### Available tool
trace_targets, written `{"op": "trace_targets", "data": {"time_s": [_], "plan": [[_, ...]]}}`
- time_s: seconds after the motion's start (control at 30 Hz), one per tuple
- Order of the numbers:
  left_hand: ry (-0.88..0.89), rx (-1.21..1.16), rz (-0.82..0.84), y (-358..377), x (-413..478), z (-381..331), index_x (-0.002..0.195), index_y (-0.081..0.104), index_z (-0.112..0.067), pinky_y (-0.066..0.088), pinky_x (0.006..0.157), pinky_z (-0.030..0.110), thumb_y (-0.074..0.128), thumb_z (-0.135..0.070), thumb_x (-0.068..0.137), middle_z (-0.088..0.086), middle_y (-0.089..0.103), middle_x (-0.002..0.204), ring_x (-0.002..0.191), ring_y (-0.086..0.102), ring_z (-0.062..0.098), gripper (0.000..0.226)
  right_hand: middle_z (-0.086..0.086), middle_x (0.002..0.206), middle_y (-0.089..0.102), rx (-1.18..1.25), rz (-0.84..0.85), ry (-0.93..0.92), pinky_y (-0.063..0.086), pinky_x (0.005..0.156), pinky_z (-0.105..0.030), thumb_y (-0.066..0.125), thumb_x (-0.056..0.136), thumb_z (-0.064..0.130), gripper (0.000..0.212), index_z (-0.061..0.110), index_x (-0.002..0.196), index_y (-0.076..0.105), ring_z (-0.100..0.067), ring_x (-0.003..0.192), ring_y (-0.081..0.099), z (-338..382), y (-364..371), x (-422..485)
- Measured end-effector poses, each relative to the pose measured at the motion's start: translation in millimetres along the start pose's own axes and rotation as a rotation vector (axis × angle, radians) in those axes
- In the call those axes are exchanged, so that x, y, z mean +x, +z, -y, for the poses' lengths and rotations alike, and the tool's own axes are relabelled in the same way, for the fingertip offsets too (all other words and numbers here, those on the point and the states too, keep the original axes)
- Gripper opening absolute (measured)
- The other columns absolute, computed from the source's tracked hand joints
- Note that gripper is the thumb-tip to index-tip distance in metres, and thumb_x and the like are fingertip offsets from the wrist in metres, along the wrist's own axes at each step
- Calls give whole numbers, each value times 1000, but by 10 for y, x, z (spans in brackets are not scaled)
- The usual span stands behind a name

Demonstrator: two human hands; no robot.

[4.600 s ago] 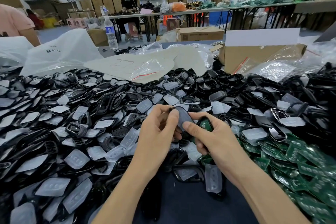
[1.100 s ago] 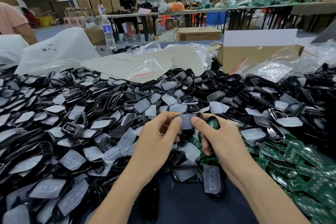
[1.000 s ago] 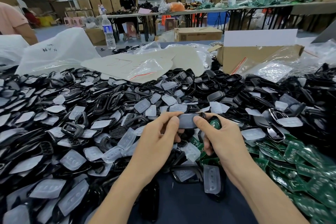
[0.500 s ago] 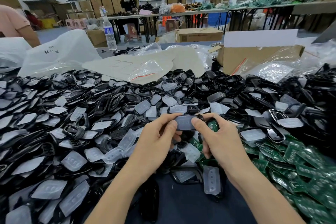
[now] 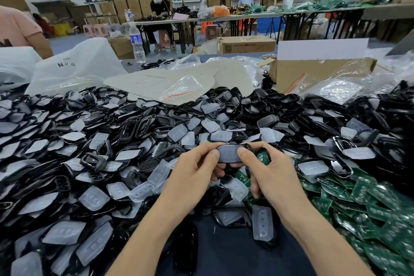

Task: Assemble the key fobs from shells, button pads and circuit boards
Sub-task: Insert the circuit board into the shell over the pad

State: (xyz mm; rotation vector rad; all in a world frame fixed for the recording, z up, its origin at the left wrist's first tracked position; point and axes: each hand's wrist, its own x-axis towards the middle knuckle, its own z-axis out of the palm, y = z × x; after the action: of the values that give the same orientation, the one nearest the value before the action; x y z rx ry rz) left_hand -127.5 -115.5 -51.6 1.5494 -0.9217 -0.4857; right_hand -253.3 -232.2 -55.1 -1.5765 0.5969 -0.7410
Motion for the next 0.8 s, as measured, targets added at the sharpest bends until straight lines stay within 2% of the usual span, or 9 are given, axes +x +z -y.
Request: {"op": "trace_targets", "data": {"time_s": [0.13, 0.33, 0.57, 0.63, 0.8], "plan": [[-50, -82, -20, 17, -3, 0, 109, 72, -31, 55, 66, 25, 44, -16, 107, -2, 74, 82, 74, 67, 13, 31, 8, 45, 59, 0, -25, -4, 40, 38, -23, 66, 97, 31, 10, 21, 93, 64, -12, 33, 43, -5, -4, 0], [-31, -110, -25, 44, -19, -19, 97, 72, -31, 51, 57, 20, 58, -23, 102, -3, 68, 73, 65, 63, 11, 17, -5, 42, 52, 19, -4, -13, 40, 40, -26, 69, 93, 41, 11, 38, 84, 64, -17, 35, 43, -19, 17, 5], [-85, -279, -34, 59, -36, -39, 95, 71, -26, 49, 58, 27, 60, -28, 98, 3, 61, 81, 70, 58, 13, 12, -7, 41, 47, 114, 31, 3, 39, 41, -25, 70, 92, 41, 8, 35, 89, 66, -18, 35, 40, -9, 30, -8], [-86, -315, -45, 76, -39, -41, 97, 72, -24, 48, 55, 27, 60, -28, 97, 1, 61, 79, 68, 57, 11, 13, -6, 41, 45, 135, 29, 15, 39, 40, -25, 70, 92, 38, 7, 34, 88, 67, -18, 34, 39, -7, 42, -4], [-77, -337, -47, 107, -43, -61, 101, 74, -25, 47, 53, 27, 46, -23, 107, 4, 62, 81, 67, 57, 14, 29, -6, 41, 45, 136, -18, 22, 38, 40, -27, 68, 93, 37, 7, 33, 87, 67, -18, 33, 38, 5, 44, 3]]}}
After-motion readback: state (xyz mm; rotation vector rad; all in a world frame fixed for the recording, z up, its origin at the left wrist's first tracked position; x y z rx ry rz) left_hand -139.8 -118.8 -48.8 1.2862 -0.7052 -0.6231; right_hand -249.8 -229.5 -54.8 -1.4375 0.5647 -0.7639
